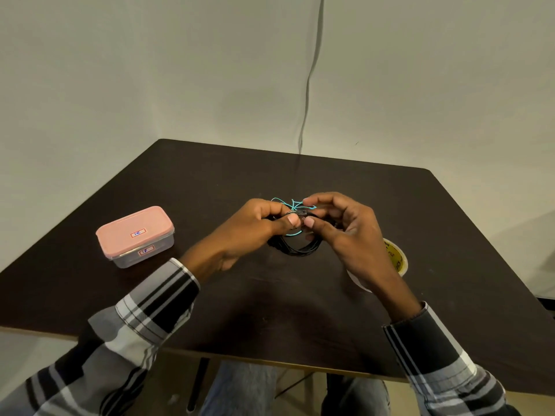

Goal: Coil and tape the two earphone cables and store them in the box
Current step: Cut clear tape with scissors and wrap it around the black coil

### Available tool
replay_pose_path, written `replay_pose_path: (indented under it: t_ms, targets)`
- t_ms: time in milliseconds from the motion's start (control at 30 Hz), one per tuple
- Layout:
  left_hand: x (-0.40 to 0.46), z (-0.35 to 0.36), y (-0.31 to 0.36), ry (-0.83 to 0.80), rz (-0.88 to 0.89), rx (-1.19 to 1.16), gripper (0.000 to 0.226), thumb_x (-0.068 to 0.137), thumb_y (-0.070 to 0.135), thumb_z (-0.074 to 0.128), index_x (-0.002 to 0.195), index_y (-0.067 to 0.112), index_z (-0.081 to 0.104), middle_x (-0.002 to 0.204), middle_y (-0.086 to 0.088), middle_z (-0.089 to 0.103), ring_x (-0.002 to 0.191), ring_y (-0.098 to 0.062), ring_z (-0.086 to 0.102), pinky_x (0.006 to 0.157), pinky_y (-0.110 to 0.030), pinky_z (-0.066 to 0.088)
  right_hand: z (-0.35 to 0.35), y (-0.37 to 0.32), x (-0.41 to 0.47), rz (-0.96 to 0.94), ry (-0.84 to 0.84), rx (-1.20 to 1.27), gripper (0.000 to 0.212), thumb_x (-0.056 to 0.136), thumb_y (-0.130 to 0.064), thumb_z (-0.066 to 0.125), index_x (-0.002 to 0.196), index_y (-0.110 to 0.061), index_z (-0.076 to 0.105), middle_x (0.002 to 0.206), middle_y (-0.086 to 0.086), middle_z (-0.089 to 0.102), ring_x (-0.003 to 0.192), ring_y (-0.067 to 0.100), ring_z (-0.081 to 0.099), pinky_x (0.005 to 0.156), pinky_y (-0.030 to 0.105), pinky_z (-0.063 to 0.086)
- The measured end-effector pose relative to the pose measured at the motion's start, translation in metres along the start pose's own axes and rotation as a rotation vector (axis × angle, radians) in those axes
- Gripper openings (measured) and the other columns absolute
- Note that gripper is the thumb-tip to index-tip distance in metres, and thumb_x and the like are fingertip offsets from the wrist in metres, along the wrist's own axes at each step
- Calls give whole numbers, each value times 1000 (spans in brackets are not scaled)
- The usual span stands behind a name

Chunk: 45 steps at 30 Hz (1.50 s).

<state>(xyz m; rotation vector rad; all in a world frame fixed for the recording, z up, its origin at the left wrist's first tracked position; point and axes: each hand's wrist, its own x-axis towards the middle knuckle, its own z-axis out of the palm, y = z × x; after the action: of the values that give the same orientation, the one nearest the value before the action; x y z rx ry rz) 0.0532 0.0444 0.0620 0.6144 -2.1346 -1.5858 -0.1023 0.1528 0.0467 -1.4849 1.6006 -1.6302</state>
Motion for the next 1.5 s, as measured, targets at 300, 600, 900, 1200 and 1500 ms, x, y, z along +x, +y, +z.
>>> replay_pose_path:
  t_ms: [300, 600, 900, 1200, 1500]
  targets:
    - [2, -1, 1, -69, -155, -238, 22, 95, 20, 57, 99, 4, 70, 84, -2, 64, 85, -15, 62, 90, -51, 53, -4, -6, -6, 35, -40, 104, 29, 80, 9, 73, 102, -10, 74, 98, 6, 77, 95, 17, 73, 85, 26, 58]
    - [2, -1, -8, -118, -119, -250, 32, 90, 35, 56, 88, 7, 70, 75, 7, 66, 70, -2, 59, 59, -18, 49, -1, -1, -8, 67, 54, 92, 15, 81, -7, 77, 96, -7, 76, 91, 6, 77, 84, 15, 73, 81, 30, 60]
    - [5, 1, -21, 1, 213, 250, 28, 90, 44, 63, 86, 20, 76, 78, -13, 69, 75, -35, 60, 69, -49, 47, 3, 5, -14, 154, 132, 244, 14, 80, -7, 77, 94, -8, 77, 86, 11, 78, 73, 24, 73, 68, 29, 60]
    - [13, 5, -29, 153, 452, 667, 51, 90, 55, 42, 81, 14, 71, 69, 6, 55, 66, -11, 47, 64, -27, 38, 8, 11, -16, 221, 199, 309, 19, 84, -11, 75, 102, -8, 77, 84, 14, 77, 71, 22, 69, 71, 38, 60]
    - [13, 11, -30, 283, 479, 630, 44, 86, 56, 53, 99, 21, 74, 85, 13, 65, 78, -8, 53, 68, -21, 42, 9, 11, -13, 258, 279, 312, 15, 88, -18, 73, 99, -9, 78, 81, 16, 75, 71, 18, 67, 69, 29, 57]
